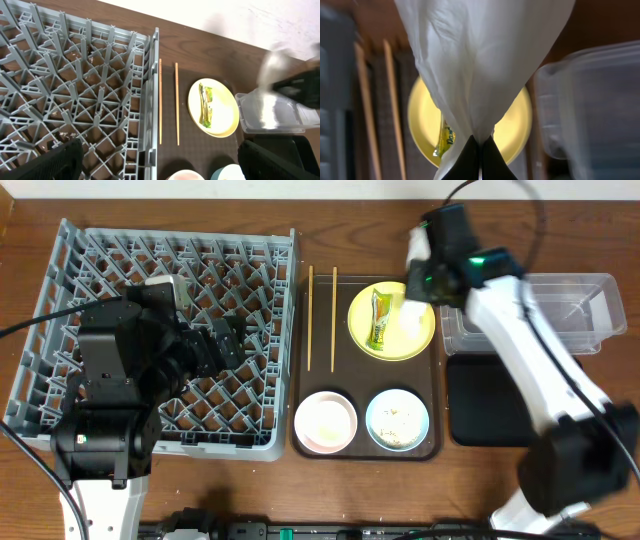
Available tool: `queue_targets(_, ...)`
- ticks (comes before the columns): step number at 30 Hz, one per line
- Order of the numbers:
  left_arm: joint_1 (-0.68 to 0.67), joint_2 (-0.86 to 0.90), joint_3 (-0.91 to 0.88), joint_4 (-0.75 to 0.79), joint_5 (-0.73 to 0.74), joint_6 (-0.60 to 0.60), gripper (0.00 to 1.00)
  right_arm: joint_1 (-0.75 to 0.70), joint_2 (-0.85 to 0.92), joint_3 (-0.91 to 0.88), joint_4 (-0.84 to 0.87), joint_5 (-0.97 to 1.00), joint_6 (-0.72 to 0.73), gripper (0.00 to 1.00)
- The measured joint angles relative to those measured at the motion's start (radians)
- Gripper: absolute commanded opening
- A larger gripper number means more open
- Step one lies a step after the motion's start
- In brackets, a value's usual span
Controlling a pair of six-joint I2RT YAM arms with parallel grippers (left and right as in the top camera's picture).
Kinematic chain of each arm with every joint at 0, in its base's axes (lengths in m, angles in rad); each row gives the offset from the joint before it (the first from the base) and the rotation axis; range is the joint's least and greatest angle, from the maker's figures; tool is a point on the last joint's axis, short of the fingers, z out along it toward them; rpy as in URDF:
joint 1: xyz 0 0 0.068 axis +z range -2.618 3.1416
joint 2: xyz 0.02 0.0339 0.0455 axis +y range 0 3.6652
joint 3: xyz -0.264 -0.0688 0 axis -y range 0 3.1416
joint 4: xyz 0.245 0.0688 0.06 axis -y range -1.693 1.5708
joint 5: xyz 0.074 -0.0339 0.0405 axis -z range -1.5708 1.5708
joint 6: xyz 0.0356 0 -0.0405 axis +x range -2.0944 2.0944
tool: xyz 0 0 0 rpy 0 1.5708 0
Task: Sort waste into correct bins and load items into the dishwasher
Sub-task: 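Grasp the white tissue with the right gripper, drop it in the clear bin, then grasp the green snack wrapper with the right gripper, drop it in the clear bin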
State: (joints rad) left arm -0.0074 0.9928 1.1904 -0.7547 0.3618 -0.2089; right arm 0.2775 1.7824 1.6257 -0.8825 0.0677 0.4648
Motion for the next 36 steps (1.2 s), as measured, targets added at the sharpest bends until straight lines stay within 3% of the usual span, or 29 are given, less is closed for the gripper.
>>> queue_targets(5,0.0,0.0,0.0,0.0,0.0,0.0,1.0,-0.105,-0.091,0.012,-0.072,0.058,0.108,0.01)
queue_targets(12,0.0,0.0,0.0,0.0,0.0,0.0,1.0,-0.295,-0.029,-0.006,-0.097,0.097,0.264,0.01)
queue_targets(14,0.0,0.0,0.0,0.0,0.0,0.0,1.0,-0.328,0.0,-0.008,-0.096,0.097,0.288,0.12)
queue_targets(17,0.0,0.0,0.0,0.0,0.0,0.0,1.0,-0.369,0.038,-0.021,-0.081,0.063,0.282,0.39)
queue_targets(20,0.0,0.0,0.0,0.0,0.0,0.0,1.0,-0.375,0.034,-0.025,-0.012,0.016,0.203,0.49)
queue_targets(24,0.0,0.0,0.0,0.001,0.0,0.0,1.0,-0.329,-0.042,-0.023,0.089,-0.099,0.039,0.52)
queue_targets(29,0.0,0.0,0.0,0.002,0.0,0.005,1.0,-0.16,-0.19,-0.003,0.041,-0.226,-0.11,0.5)
queue_targets(33,0.0,0.0,0.0,0.002,-0.006,0.024,1.0,0.009,-0.193,0.0,-0.002,-0.222,-0.152,0.56)
queue_targets(36,0.0,0.0,0.0,0.002,-0.019,0.03,1.0,0.117,-0.114,-0.019,0.013,-0.142,-0.144,0.51)
